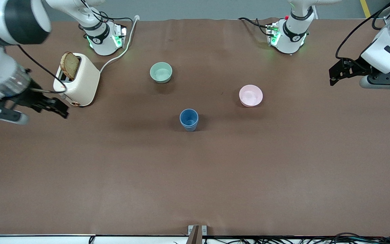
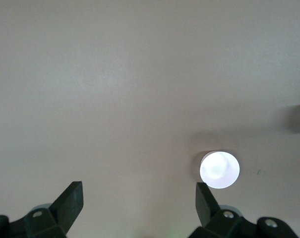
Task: Stack blue cups with both arms
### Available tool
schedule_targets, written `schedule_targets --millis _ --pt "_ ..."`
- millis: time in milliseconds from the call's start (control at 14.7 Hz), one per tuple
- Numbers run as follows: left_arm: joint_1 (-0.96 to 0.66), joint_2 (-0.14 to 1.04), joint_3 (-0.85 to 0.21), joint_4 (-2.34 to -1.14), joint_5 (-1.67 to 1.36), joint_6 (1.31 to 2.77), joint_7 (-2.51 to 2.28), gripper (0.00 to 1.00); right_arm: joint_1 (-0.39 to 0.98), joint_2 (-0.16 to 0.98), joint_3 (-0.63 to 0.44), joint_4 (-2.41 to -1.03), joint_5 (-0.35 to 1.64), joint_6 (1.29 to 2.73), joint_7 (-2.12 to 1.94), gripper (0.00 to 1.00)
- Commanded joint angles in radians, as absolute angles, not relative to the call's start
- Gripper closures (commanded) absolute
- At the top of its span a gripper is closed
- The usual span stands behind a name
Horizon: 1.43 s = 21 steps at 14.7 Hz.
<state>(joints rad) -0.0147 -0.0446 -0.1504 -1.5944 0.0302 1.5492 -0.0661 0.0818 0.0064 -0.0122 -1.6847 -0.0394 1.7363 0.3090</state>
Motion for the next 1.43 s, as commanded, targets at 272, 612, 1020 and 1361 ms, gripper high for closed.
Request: schedule_targets --millis 272,612,1020,1361 --pt "-0.009 -0.041 -0.153 -1.563 0.028 1.548 -0.069 0.0 -0.116 -0.114 -0.005 -1.679 -0.037 1.595 0.008 0.0" --pt "0.001 -0.041 -0.152 -1.563 0.029 1.546 -0.052 0.0 -0.133 -0.048 -0.008 -1.452 -0.038 1.424 -0.046 0.0" --pt "0.011 -0.041 -0.153 -1.563 0.029 1.546 -0.049 0.0 -0.117 -0.025 -0.002 -1.446 -0.014 1.384 -0.048 0.0" --pt "0.012 -0.043 -0.153 -1.563 0.029 1.546 -0.049 0.0 -0.124 -0.028 -0.006 -1.483 0.006 1.394 -0.049 0.0"
